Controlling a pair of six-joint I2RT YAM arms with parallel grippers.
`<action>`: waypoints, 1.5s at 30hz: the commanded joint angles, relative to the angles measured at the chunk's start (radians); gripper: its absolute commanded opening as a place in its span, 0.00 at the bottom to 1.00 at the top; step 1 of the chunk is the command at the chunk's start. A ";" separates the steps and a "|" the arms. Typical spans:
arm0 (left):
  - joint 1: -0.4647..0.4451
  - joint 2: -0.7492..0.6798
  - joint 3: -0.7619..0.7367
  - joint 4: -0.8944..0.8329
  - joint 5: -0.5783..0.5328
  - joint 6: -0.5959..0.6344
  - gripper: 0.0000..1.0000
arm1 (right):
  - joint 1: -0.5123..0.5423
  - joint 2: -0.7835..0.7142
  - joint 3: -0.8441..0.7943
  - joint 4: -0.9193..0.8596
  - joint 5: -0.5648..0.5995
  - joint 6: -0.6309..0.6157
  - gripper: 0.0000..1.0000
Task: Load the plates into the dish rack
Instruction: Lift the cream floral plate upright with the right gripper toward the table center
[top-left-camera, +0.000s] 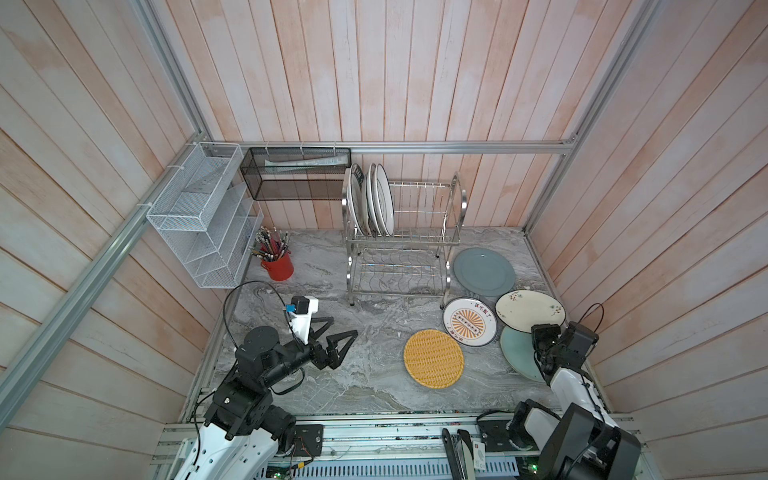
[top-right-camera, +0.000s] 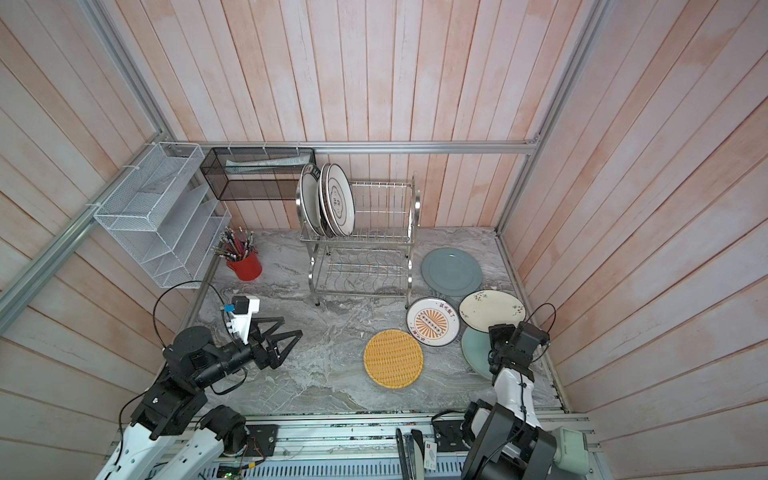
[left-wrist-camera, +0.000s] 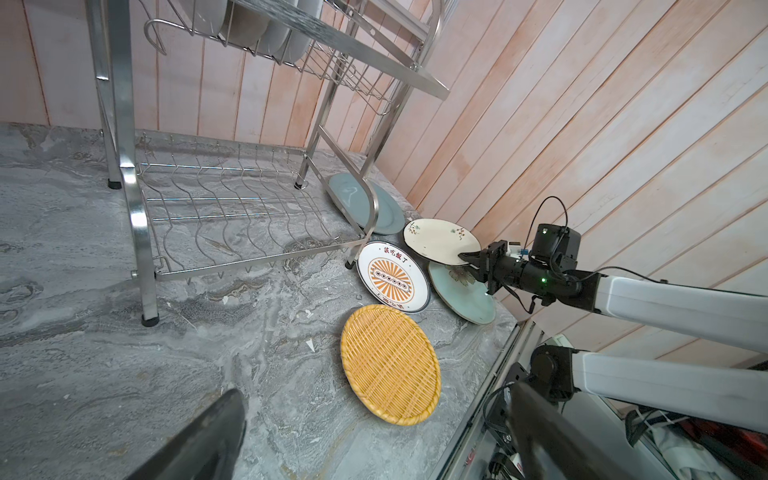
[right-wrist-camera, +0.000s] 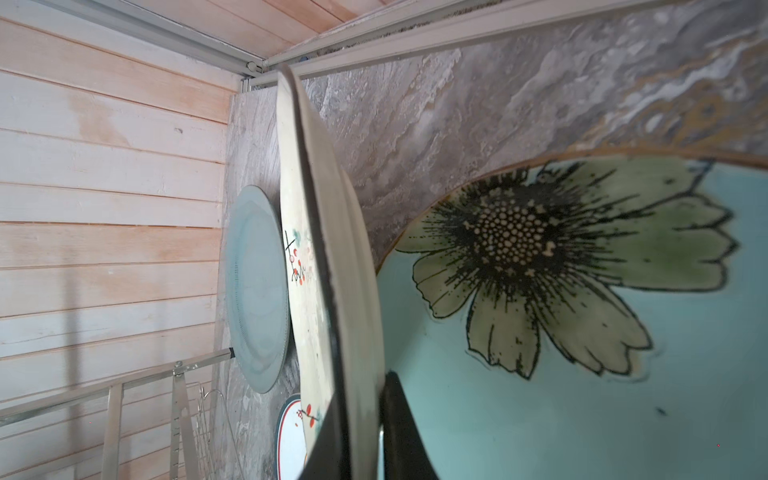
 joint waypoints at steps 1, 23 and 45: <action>-0.003 0.004 -0.008 0.000 -0.013 0.017 1.00 | -0.001 -0.059 0.084 -0.019 0.031 -0.017 0.00; -0.002 0.047 -0.008 -0.009 -0.053 0.013 1.00 | 0.122 -0.342 0.123 -0.097 -0.205 -0.028 0.00; -0.001 0.140 -0.037 0.072 -0.080 -0.156 1.00 | 0.571 -0.467 0.108 0.031 -0.177 0.178 0.00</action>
